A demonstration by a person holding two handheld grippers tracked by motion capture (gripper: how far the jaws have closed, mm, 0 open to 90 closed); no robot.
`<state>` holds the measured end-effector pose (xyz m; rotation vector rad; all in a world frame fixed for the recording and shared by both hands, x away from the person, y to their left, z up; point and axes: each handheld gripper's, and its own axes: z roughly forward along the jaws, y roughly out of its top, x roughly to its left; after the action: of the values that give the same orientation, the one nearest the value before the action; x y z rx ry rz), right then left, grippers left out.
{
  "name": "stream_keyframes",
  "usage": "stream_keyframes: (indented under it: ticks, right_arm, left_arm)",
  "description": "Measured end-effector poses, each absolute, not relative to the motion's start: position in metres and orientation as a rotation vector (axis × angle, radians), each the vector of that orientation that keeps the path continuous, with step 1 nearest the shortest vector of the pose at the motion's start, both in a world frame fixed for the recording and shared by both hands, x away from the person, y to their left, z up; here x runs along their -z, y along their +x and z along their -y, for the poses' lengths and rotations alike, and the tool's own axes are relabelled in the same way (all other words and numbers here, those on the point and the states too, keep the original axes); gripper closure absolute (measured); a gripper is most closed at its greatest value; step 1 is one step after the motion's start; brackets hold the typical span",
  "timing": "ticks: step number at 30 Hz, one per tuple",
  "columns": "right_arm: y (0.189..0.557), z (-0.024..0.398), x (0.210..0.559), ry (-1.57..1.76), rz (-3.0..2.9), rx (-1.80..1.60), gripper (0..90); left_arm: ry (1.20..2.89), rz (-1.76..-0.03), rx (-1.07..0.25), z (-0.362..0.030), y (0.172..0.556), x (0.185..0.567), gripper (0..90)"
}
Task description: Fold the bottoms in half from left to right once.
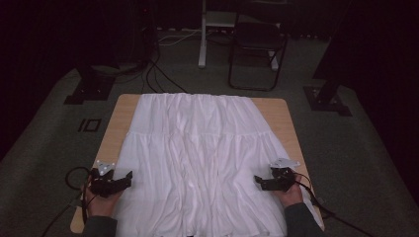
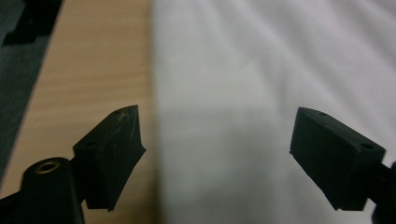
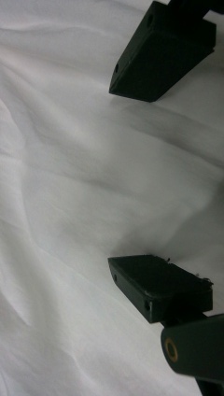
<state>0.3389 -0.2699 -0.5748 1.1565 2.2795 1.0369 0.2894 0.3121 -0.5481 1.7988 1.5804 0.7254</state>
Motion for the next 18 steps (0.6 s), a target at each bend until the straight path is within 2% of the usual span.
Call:
stream_keyframes:
  ticks: [7, 10, 13, 18]
  right_arm:
    - [0.339, 0.270, 0.575, 1.158, -2.278, -1.036, 14.1]
    - [0.339, 0.270, 0.575, 1.157, -2.278, -1.036, 14.1]
    - [0.338, 0.270, 0.575, 1.160, -2.277, -1.035, 14.1]
    - [0.338, 0.270, 0.575, 1.161, -2.278, -1.035, 14.1]
  left_arm:
    - [1.771, -1.623, -0.619, -0.325, 0.283, 0.561, 14.3]
    - [1.786, -1.614, -0.627, -0.322, 0.281, 0.563, 12.7]
    - [1.871, -1.587, -0.675, -0.308, 0.275, 0.565, 9.9]
    - [1.925, -1.533, -0.663, -0.293, 0.270, 0.565, 9.4]
